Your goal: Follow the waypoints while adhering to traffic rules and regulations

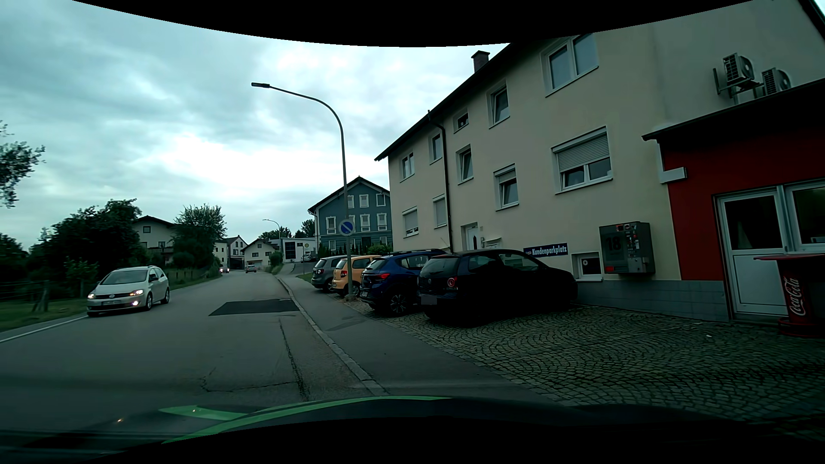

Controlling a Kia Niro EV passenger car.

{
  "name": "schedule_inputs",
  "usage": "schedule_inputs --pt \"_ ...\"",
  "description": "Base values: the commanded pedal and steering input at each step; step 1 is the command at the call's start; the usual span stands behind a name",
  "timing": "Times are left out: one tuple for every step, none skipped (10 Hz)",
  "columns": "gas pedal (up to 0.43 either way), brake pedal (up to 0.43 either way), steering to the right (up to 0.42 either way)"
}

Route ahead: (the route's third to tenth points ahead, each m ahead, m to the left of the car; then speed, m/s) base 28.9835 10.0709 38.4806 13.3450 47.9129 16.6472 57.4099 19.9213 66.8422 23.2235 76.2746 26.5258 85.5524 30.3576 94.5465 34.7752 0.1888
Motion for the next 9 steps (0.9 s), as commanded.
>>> schedule_inputs --pt "0.0 0.0 0.545" --pt "0.02 0.0 0.449" --pt "0.118 0.0 0.364" --pt "0.138 0.0 0.272" --pt "0.15 0.0 0.19" --pt "0.15 0.0 0.1" --pt "0.15 0.0 0.014" --pt "0.15 0.0 -0.083" --pt "0.157 0.0 -0.151"
